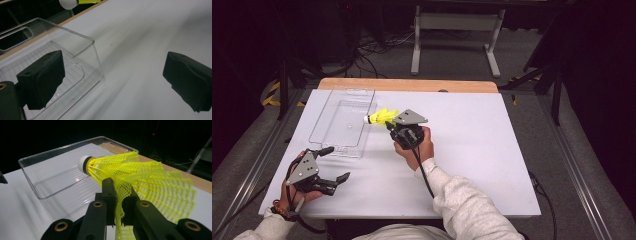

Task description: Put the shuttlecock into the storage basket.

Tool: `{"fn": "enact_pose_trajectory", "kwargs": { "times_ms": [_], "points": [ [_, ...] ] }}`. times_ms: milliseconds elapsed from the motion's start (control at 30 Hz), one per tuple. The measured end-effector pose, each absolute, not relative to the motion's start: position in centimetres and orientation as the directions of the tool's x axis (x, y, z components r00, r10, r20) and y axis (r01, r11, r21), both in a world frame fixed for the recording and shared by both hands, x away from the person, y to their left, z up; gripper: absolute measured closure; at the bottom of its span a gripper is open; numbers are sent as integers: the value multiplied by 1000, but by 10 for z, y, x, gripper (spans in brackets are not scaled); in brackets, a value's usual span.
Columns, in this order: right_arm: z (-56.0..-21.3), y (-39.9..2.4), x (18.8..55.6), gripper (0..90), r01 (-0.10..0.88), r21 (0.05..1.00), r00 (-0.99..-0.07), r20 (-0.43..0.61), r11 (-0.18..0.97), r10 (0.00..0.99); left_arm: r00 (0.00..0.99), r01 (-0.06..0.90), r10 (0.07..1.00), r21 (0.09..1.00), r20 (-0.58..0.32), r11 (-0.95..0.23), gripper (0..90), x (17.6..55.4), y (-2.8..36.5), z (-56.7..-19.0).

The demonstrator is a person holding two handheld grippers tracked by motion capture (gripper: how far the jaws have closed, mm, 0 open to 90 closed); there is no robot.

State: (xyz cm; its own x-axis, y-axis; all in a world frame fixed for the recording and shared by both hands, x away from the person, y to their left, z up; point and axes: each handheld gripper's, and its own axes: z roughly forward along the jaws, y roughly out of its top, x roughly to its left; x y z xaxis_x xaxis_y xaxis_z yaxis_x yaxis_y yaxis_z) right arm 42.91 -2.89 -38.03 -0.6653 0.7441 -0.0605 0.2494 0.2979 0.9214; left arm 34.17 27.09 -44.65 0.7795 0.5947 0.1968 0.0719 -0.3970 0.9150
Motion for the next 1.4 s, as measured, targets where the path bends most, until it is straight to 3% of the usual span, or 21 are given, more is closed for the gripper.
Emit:
{"fn": "enact_pose_trajectory", "kwargs": {
  "times_ms": [1400],
  "points": [
    [-374,26,439,848,220,903,-746,-87,368,660,786,72,588,917,189,-391,48,342,271,-447]
  ]
}}
